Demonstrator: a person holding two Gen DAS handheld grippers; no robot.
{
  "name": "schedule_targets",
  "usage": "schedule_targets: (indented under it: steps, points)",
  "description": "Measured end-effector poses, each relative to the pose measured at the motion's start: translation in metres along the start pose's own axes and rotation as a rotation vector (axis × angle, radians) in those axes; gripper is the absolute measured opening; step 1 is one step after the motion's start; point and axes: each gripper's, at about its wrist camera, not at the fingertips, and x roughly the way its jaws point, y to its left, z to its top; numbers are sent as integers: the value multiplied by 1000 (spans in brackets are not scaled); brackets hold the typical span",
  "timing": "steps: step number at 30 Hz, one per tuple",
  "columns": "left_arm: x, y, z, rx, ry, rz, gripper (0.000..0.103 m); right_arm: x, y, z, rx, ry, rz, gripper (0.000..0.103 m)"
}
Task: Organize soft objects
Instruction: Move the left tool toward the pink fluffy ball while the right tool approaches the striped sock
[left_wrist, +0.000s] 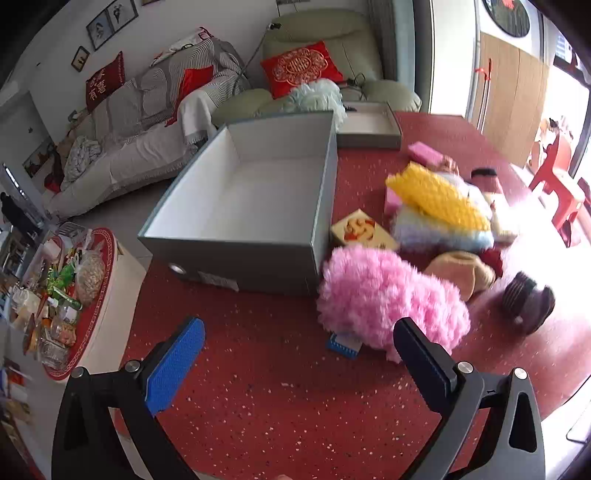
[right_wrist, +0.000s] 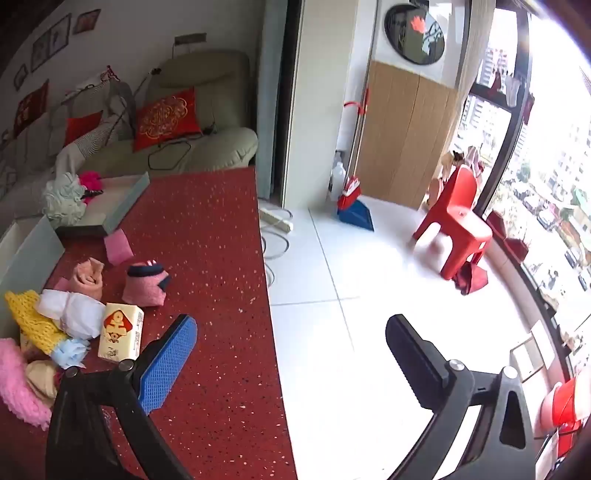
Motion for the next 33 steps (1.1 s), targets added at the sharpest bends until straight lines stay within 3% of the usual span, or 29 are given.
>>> schedule_targets:
  steps: [2, 4, 7, 9, 15, 20, 23, 33]
  points:
    - [-16, 7, 11, -23, -38, -11, 103, -50, 10, 17, -10, -108, 7, 103]
    - [-20, -3, 17, -36, -46, -30, 103, -82, 28, 10, 54, -164, 50, 103]
    - [-3, -54, 3, -35, -3, -73, 103, -81, 93, -22, 35, -86, 125, 103]
    - [8, -76, -9, -34, 25, -53, 103, -79, 125, -59, 26, -76, 95, 103]
    - [23, -94, -48, -57, 24, 10, 103, -62, 183, -146, -10, 29, 141, 103]
    - [44, -100, -51, -94, 67, 22, 103, -66, 199, -165, -57, 33, 150, 103]
    - [50, -109, -50, -70, 80, 45, 103, -65, 193, -165, -65, 52, 143, 103]
    - [60, -124, -31, -27, 83, 11, 103, -61, 168, -155, -9, 79, 118, 103]
